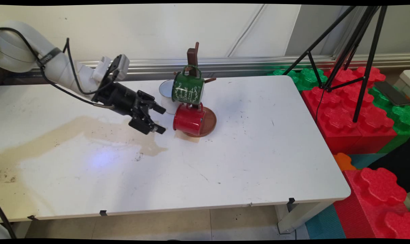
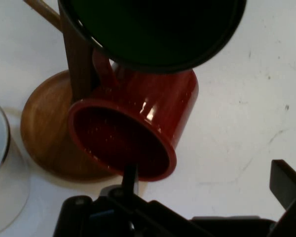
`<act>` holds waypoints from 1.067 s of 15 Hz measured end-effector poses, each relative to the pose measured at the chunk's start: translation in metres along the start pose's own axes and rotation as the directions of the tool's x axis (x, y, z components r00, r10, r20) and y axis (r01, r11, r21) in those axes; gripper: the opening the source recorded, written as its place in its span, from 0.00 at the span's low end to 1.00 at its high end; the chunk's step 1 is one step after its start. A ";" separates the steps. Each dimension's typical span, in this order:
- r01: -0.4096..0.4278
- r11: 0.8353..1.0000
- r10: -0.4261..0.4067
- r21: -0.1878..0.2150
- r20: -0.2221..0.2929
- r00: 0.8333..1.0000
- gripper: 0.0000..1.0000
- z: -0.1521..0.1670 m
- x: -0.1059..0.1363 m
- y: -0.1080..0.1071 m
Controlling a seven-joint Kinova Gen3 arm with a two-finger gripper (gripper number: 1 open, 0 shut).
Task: Pick up the red mug from the rack
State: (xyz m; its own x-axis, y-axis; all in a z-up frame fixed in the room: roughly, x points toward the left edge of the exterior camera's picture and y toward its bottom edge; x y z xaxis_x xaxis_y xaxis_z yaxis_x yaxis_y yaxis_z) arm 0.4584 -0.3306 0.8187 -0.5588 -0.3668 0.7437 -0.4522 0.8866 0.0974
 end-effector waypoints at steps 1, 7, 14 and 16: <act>0.005 1.000 -0.005 -0.003 -0.007 1.000 1.00 0.003 -0.001 -0.001; 0.058 0.998 -0.058 -0.015 -0.045 0.997 1.00 0.020 -0.007 -0.007; 0.123 0.992 -0.124 -0.025 -0.085 0.989 1.00 0.033 -0.015 -0.010; 0.140 0.990 -0.142 -0.027 -0.096 0.985 1.00 0.036 -0.017 -0.010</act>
State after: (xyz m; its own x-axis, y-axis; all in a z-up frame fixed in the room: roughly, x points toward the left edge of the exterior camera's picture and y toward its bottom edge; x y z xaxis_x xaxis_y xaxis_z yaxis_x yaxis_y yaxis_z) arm 0.4477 -0.3436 0.7816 -0.4198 -0.4599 0.7825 -0.5072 0.8338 0.2179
